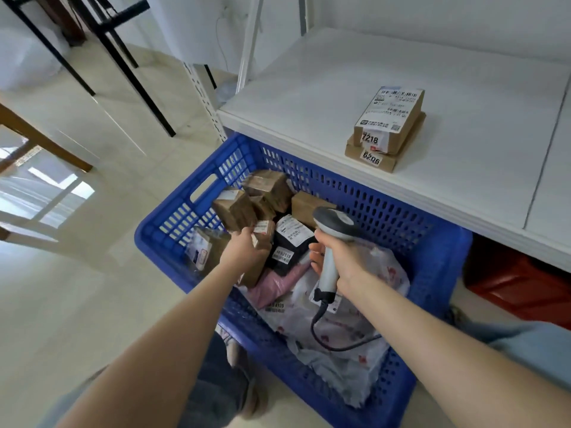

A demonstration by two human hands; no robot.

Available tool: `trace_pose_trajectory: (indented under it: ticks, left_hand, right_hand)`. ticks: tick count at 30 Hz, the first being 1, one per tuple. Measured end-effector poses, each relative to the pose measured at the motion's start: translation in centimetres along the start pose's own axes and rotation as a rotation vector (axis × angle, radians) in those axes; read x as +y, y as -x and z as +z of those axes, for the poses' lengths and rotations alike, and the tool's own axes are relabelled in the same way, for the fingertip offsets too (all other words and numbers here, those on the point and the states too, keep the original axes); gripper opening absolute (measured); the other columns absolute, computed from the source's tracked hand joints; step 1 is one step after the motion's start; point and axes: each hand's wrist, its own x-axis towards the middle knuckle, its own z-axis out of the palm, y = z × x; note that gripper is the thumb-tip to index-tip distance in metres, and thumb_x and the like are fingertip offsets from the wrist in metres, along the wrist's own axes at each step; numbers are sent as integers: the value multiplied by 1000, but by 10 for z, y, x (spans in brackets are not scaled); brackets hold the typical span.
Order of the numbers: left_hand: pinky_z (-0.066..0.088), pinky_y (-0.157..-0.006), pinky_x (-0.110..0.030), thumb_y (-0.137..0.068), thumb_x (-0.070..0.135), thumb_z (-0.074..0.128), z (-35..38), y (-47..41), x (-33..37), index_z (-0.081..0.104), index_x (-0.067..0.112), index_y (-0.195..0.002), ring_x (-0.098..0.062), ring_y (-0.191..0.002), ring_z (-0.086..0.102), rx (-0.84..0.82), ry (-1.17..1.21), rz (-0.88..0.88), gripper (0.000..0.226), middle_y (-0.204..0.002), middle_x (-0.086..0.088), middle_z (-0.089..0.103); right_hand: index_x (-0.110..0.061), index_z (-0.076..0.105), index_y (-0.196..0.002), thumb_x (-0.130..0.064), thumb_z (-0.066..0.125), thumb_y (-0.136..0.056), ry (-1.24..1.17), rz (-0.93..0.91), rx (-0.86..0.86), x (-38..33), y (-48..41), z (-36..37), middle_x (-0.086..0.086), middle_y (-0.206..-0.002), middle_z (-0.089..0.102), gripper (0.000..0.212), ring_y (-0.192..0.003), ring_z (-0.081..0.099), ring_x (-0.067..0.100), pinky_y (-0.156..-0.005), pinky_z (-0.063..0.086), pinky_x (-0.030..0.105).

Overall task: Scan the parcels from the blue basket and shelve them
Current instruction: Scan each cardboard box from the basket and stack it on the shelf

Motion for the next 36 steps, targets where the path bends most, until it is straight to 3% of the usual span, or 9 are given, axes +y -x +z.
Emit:
trace_pose_trajectory:
  ticks: [5,10,12,16,22,25,29,32,36]
  left_hand:
    - [41,-104,-44,-74,27,78,23,-53,-4,11,13,-152,-35,-133,36,-82,-232,39,104,-146,-18,29]
    - [35,-108,-45,-76,18,76,29,-106,-4,-3,13,-153,-40,-140,24,-370,-415,37,110,-155,-22,11]
    - [39,-106,-46,-78,16,74,31,-117,-7,2,14,-153,-41,-137,29,-435,-459,26,104,-156,-20,7]
    - [42,-101,-40,-77,21,76,33,-112,-7,21,15,-150,-39,-128,42,-396,-460,47,91,-151,-20,14]
    - [40,-102,-34,-78,36,74,-5,-66,39,23,8,-149,-28,-132,39,-265,-3,93,92,-147,-15,35]
    - [47,-88,-32,-82,45,69,-40,-25,74,28,9,-148,-26,-122,50,-233,305,95,85,-140,-8,45]
    - [52,-83,-34,-81,56,65,-56,26,106,49,12,-125,-18,-93,60,-157,631,79,64,-108,-3,63]
    - [53,-82,-34,-80,57,65,-50,56,119,53,12,-117,-20,-98,63,-121,860,61,59,-111,-6,65]
    - [56,-76,-34,-88,51,60,-25,85,121,61,8,-118,-20,-89,67,-265,962,38,52,-107,-8,70]
  right_hand:
    - [-9,68,-79,-23,76,-81,40,21,44,16,-40,10,7,-74,68,16,-55,62,12,-57,51,26]
    - [-5,68,-85,-16,73,-84,80,44,88,30,-63,5,8,-73,67,12,-51,61,13,-49,50,20]
    - [-4,68,-86,-15,72,-84,87,43,100,34,-68,2,7,-71,67,12,-48,60,11,-50,50,21]
    - [-9,68,-85,-16,71,-85,96,31,106,38,-71,-6,5,-70,68,8,-53,62,12,-58,51,27]
    - [-12,68,-92,-19,76,-80,94,-26,128,17,-40,-14,7,-93,71,16,-85,66,19,-77,56,38]
    - [-12,67,-89,-15,79,-76,38,-69,113,-8,-9,-18,12,-97,71,18,-87,68,27,-88,55,49]
    - [-16,64,-81,-5,75,-78,12,-151,106,-42,34,-25,12,-88,70,16,-81,67,29,-80,57,47]
    - [-12,65,-84,-1,73,-79,12,-198,125,-56,58,-29,11,-80,68,14,-69,64,25,-65,55,38]
    - [-10,64,-85,-3,69,-83,-80,-182,107,-67,77,-36,10,-75,66,9,-63,62,22,-53,49,28]
